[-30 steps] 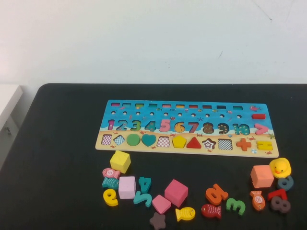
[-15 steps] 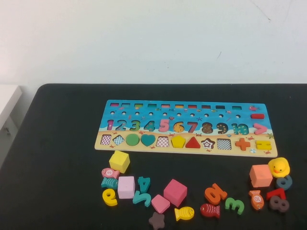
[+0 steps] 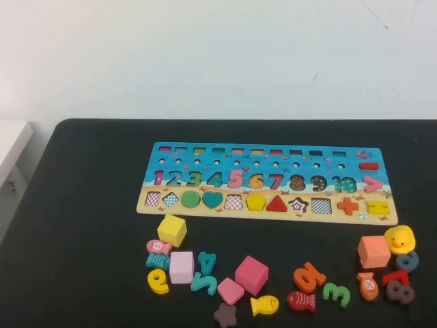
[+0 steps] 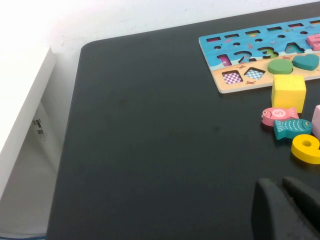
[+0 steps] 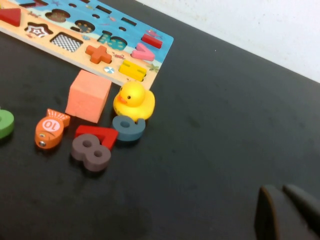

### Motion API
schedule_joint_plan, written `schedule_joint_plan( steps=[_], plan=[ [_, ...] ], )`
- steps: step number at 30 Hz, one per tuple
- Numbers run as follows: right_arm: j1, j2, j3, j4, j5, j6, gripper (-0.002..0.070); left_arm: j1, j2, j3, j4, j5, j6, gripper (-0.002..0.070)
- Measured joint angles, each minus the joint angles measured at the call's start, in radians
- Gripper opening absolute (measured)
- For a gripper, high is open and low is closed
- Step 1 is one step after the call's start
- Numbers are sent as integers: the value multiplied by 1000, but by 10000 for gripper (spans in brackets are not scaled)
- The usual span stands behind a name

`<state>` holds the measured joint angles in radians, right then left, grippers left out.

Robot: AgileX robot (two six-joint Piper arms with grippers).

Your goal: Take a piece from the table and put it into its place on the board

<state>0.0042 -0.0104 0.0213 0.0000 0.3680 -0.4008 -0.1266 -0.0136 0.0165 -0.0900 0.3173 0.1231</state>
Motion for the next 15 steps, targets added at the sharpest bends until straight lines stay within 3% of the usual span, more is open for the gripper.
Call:
schedule_joint_plan(
  steps=[8,15],
  plan=[
    [0,0,0,-29,0,54,19,0,0,0,0,0,0,-1],
    [0,0,0,-47,-2,373,19,0,0,0,0,0,0,-1]
  ],
)
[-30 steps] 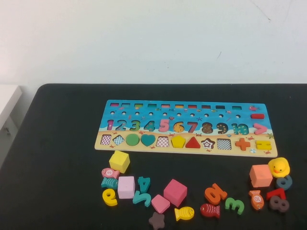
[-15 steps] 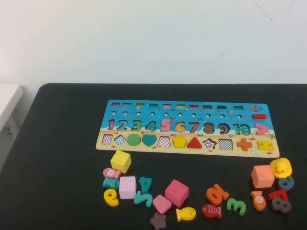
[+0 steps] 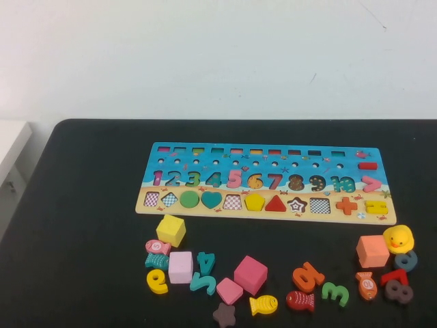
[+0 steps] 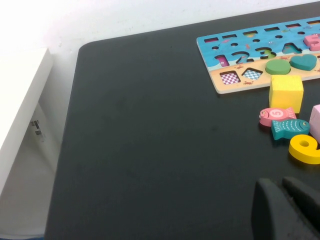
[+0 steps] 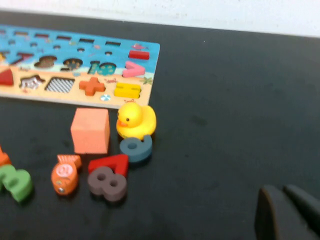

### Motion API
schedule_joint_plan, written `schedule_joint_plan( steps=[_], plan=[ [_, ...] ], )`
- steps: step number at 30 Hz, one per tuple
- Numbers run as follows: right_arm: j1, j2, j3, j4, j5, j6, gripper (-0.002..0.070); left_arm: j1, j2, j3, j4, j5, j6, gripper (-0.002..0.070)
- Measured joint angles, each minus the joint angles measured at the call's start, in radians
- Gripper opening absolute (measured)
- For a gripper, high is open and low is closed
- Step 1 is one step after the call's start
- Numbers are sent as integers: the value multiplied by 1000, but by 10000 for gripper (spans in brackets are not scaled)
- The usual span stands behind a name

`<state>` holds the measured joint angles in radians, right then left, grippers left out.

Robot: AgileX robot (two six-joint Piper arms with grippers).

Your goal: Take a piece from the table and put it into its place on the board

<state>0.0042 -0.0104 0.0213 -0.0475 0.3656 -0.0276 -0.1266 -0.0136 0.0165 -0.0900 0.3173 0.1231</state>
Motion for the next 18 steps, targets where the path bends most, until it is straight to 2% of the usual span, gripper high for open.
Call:
schedule_joint_plan(
  steps=[4,18],
  plan=[
    [0,0,0,-4,0,52,19,0,0,0,0,0,0,-1],
    [0,0,0,-7,0,64,19,0,0,0,0,0,0,-2]
  ],
)
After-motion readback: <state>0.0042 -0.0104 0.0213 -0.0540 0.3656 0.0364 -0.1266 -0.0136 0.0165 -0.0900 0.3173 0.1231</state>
